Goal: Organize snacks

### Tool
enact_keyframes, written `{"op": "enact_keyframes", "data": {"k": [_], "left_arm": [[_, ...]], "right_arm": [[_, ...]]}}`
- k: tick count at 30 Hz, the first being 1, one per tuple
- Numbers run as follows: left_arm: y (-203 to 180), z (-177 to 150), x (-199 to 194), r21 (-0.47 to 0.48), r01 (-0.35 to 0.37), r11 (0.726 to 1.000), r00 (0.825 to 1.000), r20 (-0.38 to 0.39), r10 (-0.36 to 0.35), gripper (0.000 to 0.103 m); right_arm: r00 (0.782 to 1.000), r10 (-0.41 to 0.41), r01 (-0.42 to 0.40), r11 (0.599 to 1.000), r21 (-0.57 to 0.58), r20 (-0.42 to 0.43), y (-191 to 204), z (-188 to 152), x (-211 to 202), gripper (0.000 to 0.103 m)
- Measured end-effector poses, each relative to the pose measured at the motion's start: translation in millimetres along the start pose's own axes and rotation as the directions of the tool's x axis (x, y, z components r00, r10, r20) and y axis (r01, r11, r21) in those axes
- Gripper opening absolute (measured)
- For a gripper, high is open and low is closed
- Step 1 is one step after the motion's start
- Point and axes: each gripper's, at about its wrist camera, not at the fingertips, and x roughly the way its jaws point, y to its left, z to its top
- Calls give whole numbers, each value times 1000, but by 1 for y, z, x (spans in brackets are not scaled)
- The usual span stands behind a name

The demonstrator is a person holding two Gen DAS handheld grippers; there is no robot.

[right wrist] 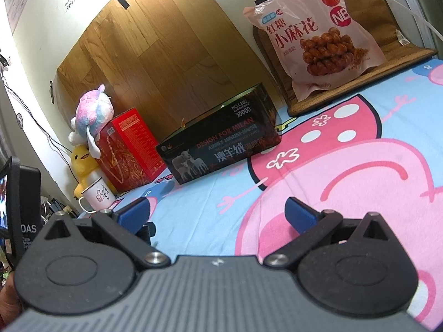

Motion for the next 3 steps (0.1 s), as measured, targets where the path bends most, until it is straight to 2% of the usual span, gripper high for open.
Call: {"op": "enact_keyframes", "data": {"k": [3], "left_arm": [[-1, 2, 0, -8, 44, 999, 999, -3, -44, 103]], "right_arm": [[1000, -2, 2, 1000, 1, 0, 0, 0, 0, 103]]}}
